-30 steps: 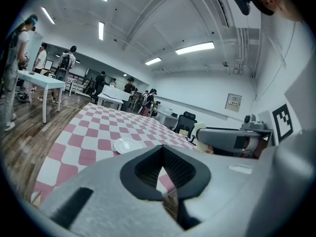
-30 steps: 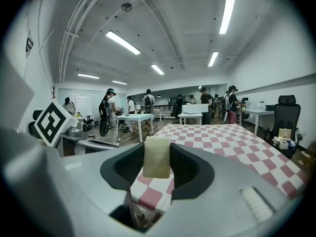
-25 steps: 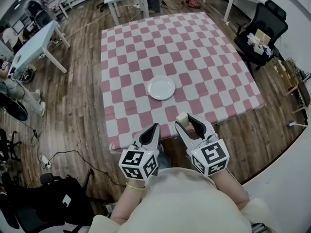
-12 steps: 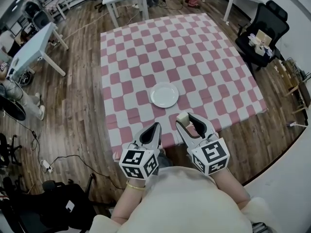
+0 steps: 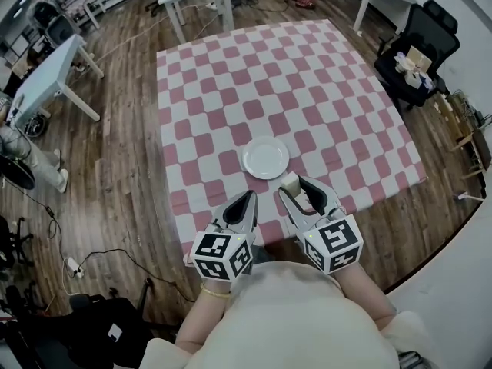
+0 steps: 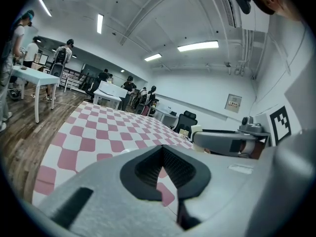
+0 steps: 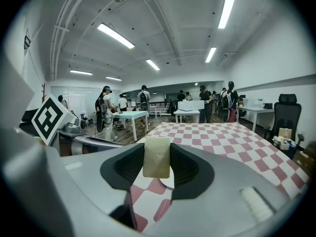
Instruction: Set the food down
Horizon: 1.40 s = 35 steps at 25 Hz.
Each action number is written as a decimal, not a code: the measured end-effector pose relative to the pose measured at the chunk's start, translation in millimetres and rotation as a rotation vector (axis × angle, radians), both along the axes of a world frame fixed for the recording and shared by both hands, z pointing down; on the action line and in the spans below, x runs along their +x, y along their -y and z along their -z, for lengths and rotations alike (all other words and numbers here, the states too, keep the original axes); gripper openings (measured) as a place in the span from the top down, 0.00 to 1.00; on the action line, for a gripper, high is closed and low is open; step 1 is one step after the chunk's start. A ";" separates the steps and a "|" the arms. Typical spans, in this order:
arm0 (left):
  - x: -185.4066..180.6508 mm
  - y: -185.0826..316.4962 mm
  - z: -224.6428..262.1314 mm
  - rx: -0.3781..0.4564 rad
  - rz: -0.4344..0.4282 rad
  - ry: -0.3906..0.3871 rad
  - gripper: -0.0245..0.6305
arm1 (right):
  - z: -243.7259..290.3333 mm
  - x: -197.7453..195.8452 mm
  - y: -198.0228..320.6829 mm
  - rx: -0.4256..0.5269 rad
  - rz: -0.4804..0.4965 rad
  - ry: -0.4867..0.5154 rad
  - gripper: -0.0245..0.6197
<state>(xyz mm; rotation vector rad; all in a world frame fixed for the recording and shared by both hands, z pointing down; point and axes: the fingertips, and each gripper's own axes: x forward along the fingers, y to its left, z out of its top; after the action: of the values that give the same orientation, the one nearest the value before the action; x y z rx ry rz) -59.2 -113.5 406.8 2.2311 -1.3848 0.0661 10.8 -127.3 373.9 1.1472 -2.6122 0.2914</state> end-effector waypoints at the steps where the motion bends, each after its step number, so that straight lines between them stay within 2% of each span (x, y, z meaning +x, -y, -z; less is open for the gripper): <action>1: -1.8 3.5 -0.9 -0.003 -0.004 0.001 0.96 | -0.9 -1.8 4.1 -0.003 -0.004 0.000 0.70; 35: -54.8 77.8 -57.0 -0.119 -0.047 0.008 0.96 | -69.7 -51.6 101.4 -0.113 -0.035 -0.089 0.70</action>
<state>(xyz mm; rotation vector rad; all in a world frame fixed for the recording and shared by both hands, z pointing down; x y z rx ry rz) -113.9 -191.4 463.8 2.1666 -1.2972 0.1694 -40.9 -228.7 443.6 1.1421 -2.4671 0.3805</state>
